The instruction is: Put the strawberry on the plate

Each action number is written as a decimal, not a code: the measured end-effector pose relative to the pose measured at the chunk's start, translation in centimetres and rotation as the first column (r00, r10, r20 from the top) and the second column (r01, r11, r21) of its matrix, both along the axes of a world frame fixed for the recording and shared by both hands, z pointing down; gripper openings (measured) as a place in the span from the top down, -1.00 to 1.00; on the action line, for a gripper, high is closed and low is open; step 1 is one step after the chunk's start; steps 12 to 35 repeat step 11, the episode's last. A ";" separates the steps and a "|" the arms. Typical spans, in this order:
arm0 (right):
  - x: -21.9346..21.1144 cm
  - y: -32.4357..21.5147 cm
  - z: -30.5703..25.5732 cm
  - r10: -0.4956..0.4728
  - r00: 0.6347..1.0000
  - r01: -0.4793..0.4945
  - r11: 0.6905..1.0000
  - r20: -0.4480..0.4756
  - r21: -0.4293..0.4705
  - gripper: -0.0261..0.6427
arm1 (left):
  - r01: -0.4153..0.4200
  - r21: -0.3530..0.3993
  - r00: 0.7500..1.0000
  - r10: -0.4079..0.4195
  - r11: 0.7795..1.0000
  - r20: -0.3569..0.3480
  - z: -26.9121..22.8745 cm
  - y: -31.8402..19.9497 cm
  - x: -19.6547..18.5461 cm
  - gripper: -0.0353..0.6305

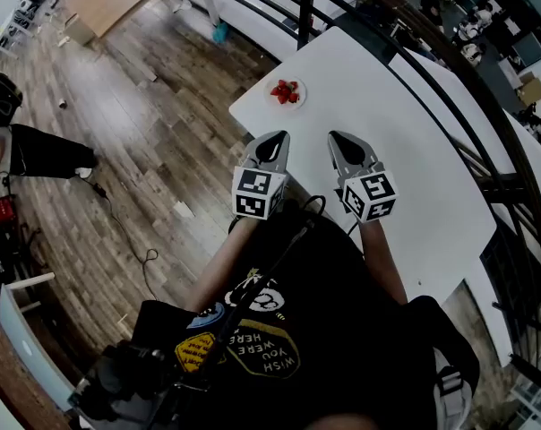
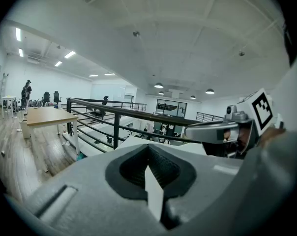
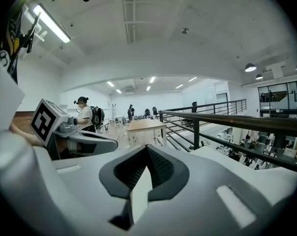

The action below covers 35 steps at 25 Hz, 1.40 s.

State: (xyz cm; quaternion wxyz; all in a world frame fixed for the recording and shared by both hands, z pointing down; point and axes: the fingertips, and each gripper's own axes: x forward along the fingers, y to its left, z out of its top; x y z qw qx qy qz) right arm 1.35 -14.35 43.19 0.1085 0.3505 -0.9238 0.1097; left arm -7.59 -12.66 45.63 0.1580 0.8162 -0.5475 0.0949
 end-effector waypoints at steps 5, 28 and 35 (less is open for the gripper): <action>-0.9 -0.2 0.4 -0.010 1.000 0.010 1.000 0.000 -0.003 0.91 | -0.001 0.001 1.000 0.001 1.000 0.008 -0.1 0.4 -0.6 0.89; -2.0 -0.1 0.6 -0.025 1.000 0.025 1.000 -0.005 -0.010 0.91 | 0.007 -0.004 1.000 -0.007 1.000 0.016 0.0 0.5 -1.7 0.89; -2.0 -0.1 0.6 -0.025 1.000 0.025 1.000 -0.005 -0.010 0.91 | 0.007 -0.004 1.000 -0.007 1.000 0.016 0.0 0.5 -1.7 0.89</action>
